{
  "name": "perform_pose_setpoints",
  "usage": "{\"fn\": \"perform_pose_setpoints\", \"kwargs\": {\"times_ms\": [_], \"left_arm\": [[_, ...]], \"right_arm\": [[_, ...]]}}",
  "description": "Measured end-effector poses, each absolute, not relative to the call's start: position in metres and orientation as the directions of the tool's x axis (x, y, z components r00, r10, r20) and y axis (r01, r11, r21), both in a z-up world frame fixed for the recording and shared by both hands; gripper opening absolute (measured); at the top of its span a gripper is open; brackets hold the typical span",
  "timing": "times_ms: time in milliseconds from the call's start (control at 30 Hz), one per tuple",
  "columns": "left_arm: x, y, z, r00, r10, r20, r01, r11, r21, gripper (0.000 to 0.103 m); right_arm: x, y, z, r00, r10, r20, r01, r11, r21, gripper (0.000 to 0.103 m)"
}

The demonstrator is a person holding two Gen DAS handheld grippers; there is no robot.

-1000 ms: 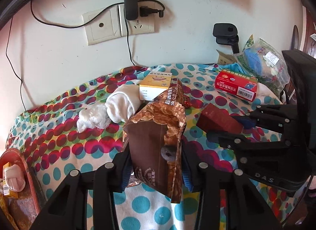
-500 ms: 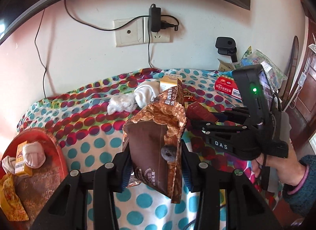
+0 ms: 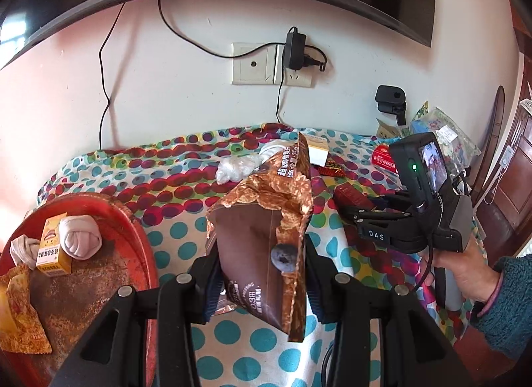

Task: Organize objects
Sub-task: 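Carry the brown wafer packet to the red tray and open the left gripper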

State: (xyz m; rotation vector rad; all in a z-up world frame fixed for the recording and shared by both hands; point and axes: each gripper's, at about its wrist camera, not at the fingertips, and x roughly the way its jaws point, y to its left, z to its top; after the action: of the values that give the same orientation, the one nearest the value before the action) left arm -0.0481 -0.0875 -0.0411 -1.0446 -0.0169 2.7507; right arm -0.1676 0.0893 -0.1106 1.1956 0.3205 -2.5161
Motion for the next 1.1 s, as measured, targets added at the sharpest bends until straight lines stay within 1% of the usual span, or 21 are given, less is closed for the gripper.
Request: {"fn": "perform_pose_setpoints", "kwargs": {"times_ms": [133, 300, 433, 567, 667, 733, 800, 900, 1000, 1100], "left_arm": [[-0.045, -0.098, -0.034, -0.747, 0.19, -0.638, -0.163, -0.981, -0.101, 0.043], [-0.042, -0.109, -0.026, -0.766, 0.152, -0.625, -0.126, -0.988, -0.087, 0.043], [-0.04, -0.122, -0.018, -0.783, 0.133, -0.608, -0.081, -0.99, -0.113, 0.043], [-0.039, -0.136, -0.01, -0.772, 0.123, -0.624, -0.06, -0.991, -0.122, 0.043], [-0.032, -0.141, -0.005, -0.774, 0.084, -0.627, -0.057, -0.996, -0.062, 0.043], [-0.027, -0.149, -0.006, -0.775, 0.081, -0.627, -0.041, -0.996, -0.078, 0.043], [-0.029, -0.154, -0.008, -0.757, 0.108, -0.644, -0.052, -0.993, -0.105, 0.043], [-0.028, -0.16, -0.007, -0.764, 0.075, -0.641, -0.029, -0.996, -0.082, 0.043], [-0.028, -0.169, -0.007, -0.762, 0.064, -0.644, -0.008, -0.996, -0.09, 0.043], [-0.029, -0.178, -0.008, -0.753, 0.055, -0.656, 0.014, -0.995, -0.1, 0.043]], "right_arm": [[-0.168, 0.09, -0.111, -0.591, -0.199, -0.782, 0.385, -0.921, -0.057, 0.028], [-0.168, 0.089, -0.111, -0.589, -0.201, -0.783, 0.384, -0.922, -0.051, 0.028], [-0.168, 0.09, -0.111, -0.587, -0.204, -0.783, 0.384, -0.922, -0.048, 0.028], [-0.168, 0.089, -0.11, -0.593, -0.193, -0.782, 0.384, -0.921, -0.064, 0.028], [-0.167, 0.089, -0.11, -0.589, -0.199, -0.783, 0.383, -0.922, -0.053, 0.028], [-0.168, 0.089, -0.11, -0.592, -0.195, -0.782, 0.384, -0.921, -0.061, 0.028], [-0.168, 0.089, -0.111, -0.595, -0.189, -0.781, 0.384, -0.921, -0.07, 0.028], [-0.168, 0.091, -0.11, -0.593, -0.193, -0.782, 0.384, -0.921, -0.064, 0.028], [-0.17, 0.092, -0.11, -0.585, -0.206, -0.784, 0.382, -0.923, -0.043, 0.028], [-0.169, 0.091, -0.11, -0.593, -0.189, -0.782, 0.383, -0.921, -0.068, 0.028]]}}
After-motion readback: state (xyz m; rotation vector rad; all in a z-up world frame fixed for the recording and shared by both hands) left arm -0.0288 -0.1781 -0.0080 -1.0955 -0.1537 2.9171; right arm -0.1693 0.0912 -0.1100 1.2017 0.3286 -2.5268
